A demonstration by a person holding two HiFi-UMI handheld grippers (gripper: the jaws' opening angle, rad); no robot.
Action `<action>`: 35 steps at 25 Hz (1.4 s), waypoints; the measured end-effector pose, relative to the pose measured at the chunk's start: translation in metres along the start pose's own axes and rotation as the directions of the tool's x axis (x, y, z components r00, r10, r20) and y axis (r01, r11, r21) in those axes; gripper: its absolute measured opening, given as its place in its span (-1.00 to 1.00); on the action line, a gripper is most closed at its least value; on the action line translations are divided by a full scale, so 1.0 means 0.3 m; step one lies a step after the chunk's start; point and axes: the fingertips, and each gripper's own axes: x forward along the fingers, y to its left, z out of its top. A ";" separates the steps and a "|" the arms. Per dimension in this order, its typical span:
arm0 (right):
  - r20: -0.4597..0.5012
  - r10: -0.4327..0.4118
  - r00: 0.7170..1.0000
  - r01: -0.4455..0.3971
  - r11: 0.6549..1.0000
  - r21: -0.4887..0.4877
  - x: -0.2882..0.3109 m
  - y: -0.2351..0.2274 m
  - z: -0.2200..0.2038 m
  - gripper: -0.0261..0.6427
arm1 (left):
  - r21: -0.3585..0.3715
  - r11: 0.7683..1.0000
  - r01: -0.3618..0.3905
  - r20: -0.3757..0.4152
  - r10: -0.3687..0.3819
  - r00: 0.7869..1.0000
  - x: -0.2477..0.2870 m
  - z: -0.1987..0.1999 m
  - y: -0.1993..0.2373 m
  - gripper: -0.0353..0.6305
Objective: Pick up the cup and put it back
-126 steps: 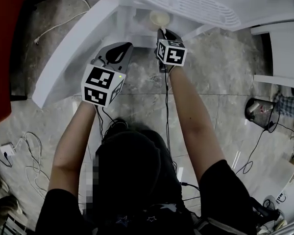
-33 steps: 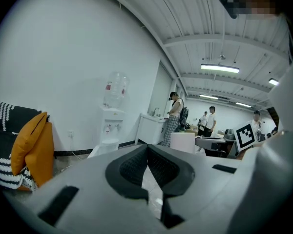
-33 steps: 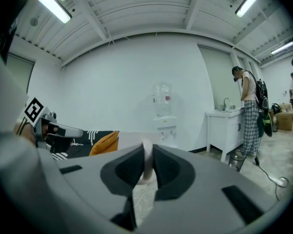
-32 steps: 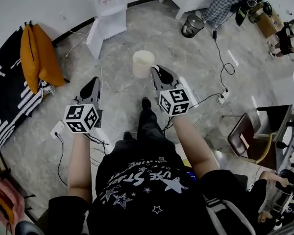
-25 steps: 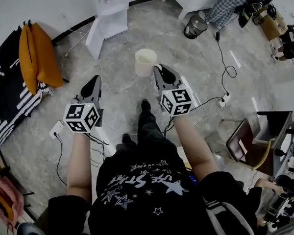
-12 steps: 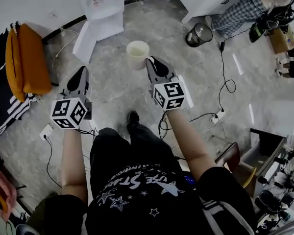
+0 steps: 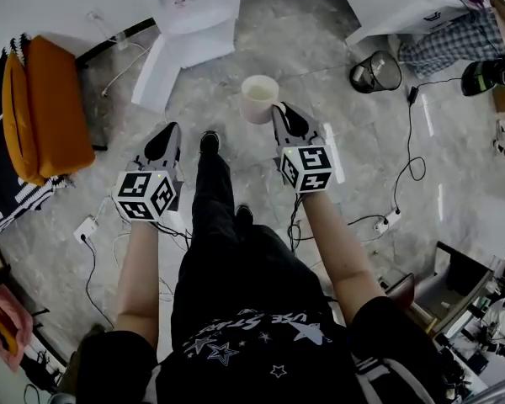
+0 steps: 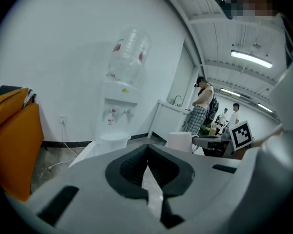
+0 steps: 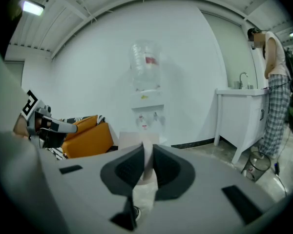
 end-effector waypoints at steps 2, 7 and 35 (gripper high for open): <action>-0.013 -0.003 1.000 0.003 1.000 0.000 0.134 -0.034 -0.047 -0.80 | -0.015 1.000 -0.007 -0.020 0.007 1.000 0.115 -0.049 0.098 -0.87; -0.050 0.001 0.999 -0.001 1.000 0.006 0.489 -0.107 -0.221 -0.80 | -0.045 0.999 -0.012 -0.010 0.012 1.000 0.410 -0.148 0.324 -0.87; -0.006 0.013 1.000 -0.013 0.997 -0.079 2.043 -0.361 -0.970 -0.80 | 0.028 1.000 0.011 0.141 -0.015 0.990 1.445 -0.806 1.058 -0.87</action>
